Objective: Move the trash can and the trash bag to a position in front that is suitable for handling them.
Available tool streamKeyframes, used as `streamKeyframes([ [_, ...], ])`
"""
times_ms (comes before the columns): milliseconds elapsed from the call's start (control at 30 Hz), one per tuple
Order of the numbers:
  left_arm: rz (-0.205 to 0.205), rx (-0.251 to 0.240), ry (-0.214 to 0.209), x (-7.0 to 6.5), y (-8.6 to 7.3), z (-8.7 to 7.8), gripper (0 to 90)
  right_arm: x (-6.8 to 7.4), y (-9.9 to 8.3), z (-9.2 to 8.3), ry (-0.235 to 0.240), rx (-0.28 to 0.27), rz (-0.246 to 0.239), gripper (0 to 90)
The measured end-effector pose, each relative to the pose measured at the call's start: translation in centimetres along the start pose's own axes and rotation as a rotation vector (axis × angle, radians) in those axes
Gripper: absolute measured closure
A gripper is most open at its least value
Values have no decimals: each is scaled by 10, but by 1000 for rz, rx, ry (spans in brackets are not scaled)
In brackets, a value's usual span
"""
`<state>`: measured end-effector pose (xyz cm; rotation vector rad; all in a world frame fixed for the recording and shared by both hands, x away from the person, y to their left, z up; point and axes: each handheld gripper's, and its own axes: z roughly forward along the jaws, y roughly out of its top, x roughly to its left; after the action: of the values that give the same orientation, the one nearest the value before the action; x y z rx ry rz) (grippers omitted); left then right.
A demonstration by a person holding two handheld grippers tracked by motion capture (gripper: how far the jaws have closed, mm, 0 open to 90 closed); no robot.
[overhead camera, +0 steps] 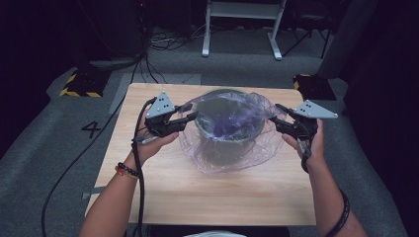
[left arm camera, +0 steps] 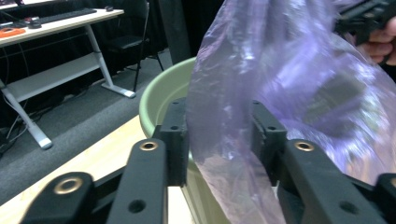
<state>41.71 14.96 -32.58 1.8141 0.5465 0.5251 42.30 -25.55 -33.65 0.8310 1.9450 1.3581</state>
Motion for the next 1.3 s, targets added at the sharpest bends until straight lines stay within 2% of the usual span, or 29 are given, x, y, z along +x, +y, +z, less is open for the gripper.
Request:
streamKeyframes([
  [67, 4, -12, 6, 0, 2, 2, 697, 1, 1, -3, -17, -23, -6, 356],
  [133, 13, -9, -2, 0, 4, 4, 723, 2, 3, -5, -20, -41, -13, 308],
  [333, 47, 17, 37, -1, 9, 7, 817, 6, 8, -9, -29, -79, -56, 259],
  [367, 49, 19, 39, -1, 9, 7, 838, 6, 9, -10, -26, -91, -60, 283],
  [433, 56, 17, 54, 0, 10, 8, 880, 6, 10, -13, -18, -110, -69, 484],
  [467, 54, 21, 51, 1, 11, 9, 891, 6, 11, -13, -10, -113, -70, 550],
  [533, 50, 28, 63, 4, 11, 10, 895, 4, 12, -13, -12, -89, -76, 698],
  [633, 44, 46, 76, 9, 10, 14, 897, -1, 12, -11, -44, -64, -67, 814],
  [767, 7, 61, 88, 20, 5, 20, 897, -11, 10, -6, -74, -48, -16, 827],
  [900, -7, 87, 109, 29, 0, 26, 897, -17, 8, 6, -97, -5, -30, 826],
  [1033, -44, 99, 122, 38, -5, 33, 897, -25, 5, 19, -108, 33, -20, 826],
  [1300, -147, 132, 123, 58, -24, 54, 896, -37, -5, 51, -110, 109, 15, 827],
])
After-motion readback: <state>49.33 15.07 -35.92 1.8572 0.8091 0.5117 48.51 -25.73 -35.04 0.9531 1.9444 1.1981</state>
